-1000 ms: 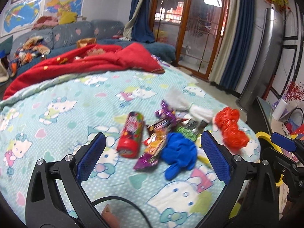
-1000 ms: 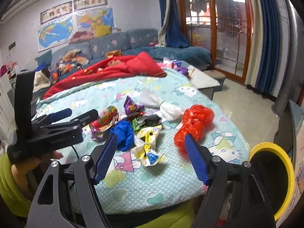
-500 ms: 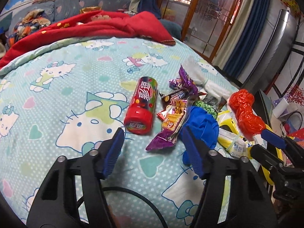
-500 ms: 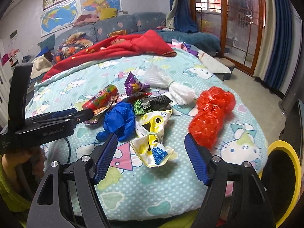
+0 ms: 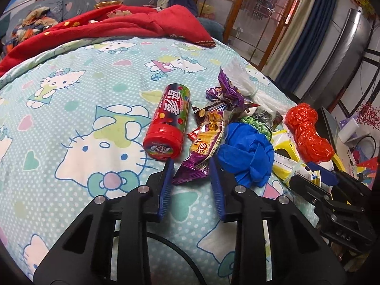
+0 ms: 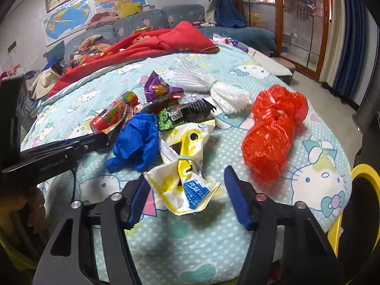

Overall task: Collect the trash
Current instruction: 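Grasp the purple candy wrapper with the left tool while the right tool grasps the yellow snack bag, then carry both held wrappers over the yellow bin and open both tools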

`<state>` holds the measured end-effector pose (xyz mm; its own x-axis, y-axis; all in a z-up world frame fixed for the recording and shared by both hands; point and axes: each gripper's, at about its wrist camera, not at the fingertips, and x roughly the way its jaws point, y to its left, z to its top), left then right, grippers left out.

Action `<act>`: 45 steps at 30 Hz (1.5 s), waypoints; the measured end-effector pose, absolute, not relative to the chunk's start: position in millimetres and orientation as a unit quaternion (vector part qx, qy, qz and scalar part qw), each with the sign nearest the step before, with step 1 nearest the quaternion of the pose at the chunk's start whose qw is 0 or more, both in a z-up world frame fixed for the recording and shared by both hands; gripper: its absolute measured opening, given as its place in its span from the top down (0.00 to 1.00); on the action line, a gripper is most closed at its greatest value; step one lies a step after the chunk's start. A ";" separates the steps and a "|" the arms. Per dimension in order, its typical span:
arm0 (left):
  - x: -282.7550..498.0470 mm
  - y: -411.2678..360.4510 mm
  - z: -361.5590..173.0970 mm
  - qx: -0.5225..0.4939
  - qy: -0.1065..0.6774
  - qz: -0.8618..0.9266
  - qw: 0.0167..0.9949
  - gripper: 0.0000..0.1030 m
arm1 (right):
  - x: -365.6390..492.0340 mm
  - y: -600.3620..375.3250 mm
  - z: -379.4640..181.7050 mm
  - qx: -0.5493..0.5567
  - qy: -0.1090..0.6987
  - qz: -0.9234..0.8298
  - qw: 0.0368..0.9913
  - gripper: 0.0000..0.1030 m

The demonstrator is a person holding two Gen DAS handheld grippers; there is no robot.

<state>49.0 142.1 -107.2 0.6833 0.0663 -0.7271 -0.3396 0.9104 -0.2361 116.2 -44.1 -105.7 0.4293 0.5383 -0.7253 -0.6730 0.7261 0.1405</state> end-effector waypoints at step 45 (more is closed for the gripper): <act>29.6 98.8 -28.2 -0.145 0.281 0.056 0.947 0.84 | 90.9 -102.7 -37.5 -0.030 0.336 0.360 0.870 0.74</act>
